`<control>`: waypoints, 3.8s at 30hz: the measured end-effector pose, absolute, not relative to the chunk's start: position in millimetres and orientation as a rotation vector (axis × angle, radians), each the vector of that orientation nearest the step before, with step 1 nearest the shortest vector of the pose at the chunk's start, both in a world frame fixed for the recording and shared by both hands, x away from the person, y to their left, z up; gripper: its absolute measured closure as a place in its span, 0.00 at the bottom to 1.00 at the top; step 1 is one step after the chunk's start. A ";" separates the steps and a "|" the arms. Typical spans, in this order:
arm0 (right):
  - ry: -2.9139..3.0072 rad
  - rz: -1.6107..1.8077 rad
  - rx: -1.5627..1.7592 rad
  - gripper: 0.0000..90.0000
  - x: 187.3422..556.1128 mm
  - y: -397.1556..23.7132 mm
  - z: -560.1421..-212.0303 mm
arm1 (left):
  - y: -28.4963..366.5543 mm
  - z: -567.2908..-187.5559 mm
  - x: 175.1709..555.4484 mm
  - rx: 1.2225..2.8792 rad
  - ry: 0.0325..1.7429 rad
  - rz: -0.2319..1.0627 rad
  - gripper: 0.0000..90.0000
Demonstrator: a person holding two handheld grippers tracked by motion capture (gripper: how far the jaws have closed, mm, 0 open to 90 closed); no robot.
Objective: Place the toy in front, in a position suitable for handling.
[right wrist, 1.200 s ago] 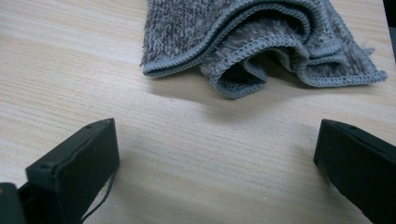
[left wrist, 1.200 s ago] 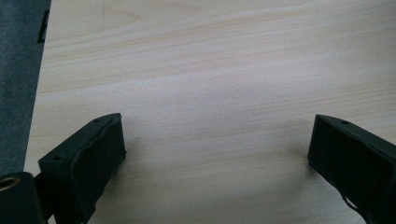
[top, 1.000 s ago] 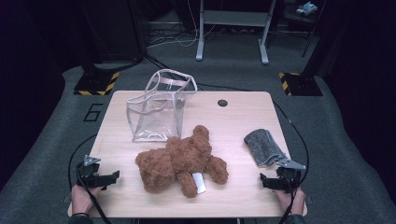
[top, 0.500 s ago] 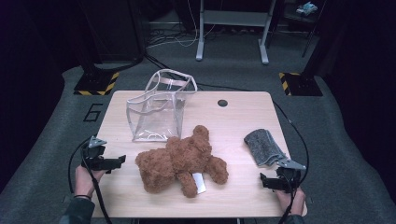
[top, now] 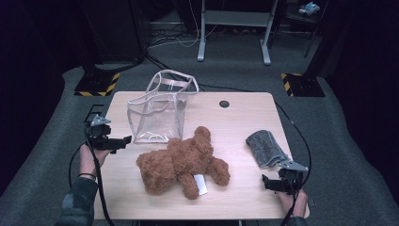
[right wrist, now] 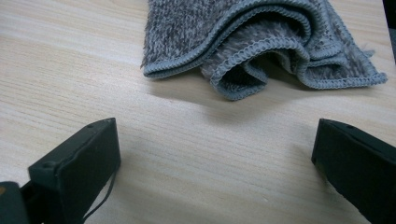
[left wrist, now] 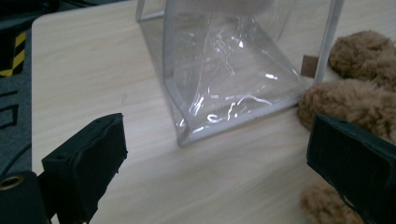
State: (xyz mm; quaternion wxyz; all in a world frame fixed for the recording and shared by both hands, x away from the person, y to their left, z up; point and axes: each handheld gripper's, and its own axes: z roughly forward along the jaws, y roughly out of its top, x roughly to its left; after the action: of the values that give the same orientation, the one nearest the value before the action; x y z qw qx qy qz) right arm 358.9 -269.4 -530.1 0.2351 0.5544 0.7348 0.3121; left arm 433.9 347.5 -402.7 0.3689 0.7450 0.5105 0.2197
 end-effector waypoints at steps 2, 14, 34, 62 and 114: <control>2.014 0.857 1.522 0.01 358.9 -269.5 -530.1 | 344.0 -393.3 440.9 1.904 1.292 0.582 0.06; 2.012 0.857 1.522 0.01 358.9 -269.7 -530.0 | 323.0 -346.9 486.7 1.928 1.221 0.616 0.09; 2.009 0.858 1.522 0.02 358.8 -269.9 -529.9 | 306.0 -337.1 557.5 1.975 1.278 0.598 0.16; 2.004 0.861 1.525 0.04 358.4 -269.9 -529.7 | 303.5 -354.5 576.7 1.971 1.411 0.607 0.96; 1.994 0.863 1.526 0.06 358.4 -270.2 -529.5 | 348.7 -332.7 550.5 1.808 1.543 0.795 0.37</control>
State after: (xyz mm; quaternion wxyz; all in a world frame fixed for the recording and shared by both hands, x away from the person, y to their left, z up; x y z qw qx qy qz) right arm 358.4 -270.2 -529.5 0.2411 0.5578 0.7289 0.3154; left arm 550.5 348.7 -332.7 0.3122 0.6852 0.5850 0.3015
